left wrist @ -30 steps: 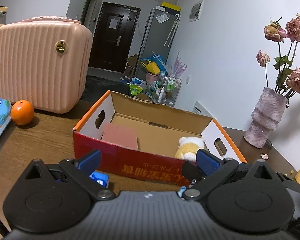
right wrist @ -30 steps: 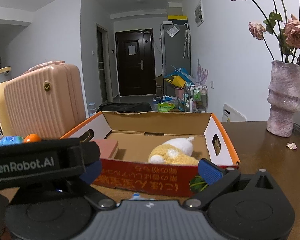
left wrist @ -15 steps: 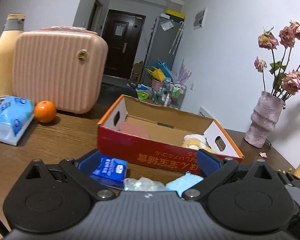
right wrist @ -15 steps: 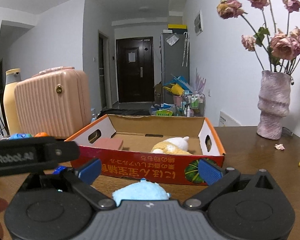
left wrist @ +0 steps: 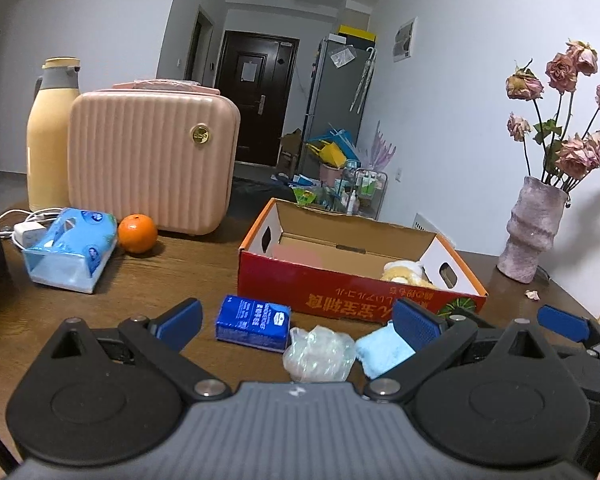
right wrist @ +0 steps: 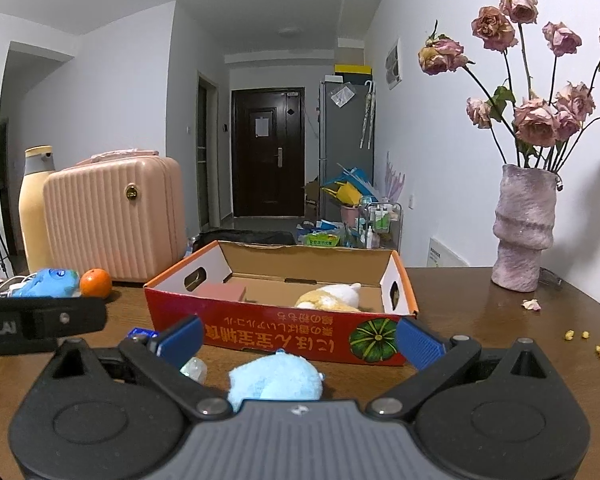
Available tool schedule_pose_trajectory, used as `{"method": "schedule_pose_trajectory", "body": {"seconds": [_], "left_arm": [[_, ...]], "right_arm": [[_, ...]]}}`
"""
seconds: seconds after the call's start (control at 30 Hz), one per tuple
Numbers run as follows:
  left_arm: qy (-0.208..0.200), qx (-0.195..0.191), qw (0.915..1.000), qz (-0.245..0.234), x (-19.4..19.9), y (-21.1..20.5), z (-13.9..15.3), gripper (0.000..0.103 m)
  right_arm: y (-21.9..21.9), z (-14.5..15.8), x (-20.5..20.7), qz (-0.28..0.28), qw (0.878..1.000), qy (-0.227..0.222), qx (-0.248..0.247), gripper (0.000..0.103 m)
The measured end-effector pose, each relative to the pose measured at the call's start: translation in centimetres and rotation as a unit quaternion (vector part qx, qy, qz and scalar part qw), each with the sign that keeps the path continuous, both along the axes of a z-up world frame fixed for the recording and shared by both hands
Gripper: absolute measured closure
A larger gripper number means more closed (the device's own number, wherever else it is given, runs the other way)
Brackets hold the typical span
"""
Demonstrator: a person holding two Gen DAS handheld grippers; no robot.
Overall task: Organize soft objects
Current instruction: 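Withdraw both tools from the box back over the remaining soft items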
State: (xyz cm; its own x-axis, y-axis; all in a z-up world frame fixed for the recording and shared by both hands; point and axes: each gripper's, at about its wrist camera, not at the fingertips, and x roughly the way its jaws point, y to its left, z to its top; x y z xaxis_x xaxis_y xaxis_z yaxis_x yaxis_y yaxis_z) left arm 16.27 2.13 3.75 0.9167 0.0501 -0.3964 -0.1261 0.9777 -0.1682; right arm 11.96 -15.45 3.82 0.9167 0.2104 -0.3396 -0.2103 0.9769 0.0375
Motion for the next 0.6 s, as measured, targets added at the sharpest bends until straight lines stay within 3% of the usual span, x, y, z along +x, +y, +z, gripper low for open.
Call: {"method": "schedule_pose_trajectory", "body": {"seconds": [0.6], "left_arm": [[0.022, 0.03, 0.9993, -0.004, -5.5, -0.2, 0.1, 0.0]], "right_arm": [[-1.6, -0.7, -5.8, 0.006, 0.999, 0.032, -0.032, 0.0]]}}
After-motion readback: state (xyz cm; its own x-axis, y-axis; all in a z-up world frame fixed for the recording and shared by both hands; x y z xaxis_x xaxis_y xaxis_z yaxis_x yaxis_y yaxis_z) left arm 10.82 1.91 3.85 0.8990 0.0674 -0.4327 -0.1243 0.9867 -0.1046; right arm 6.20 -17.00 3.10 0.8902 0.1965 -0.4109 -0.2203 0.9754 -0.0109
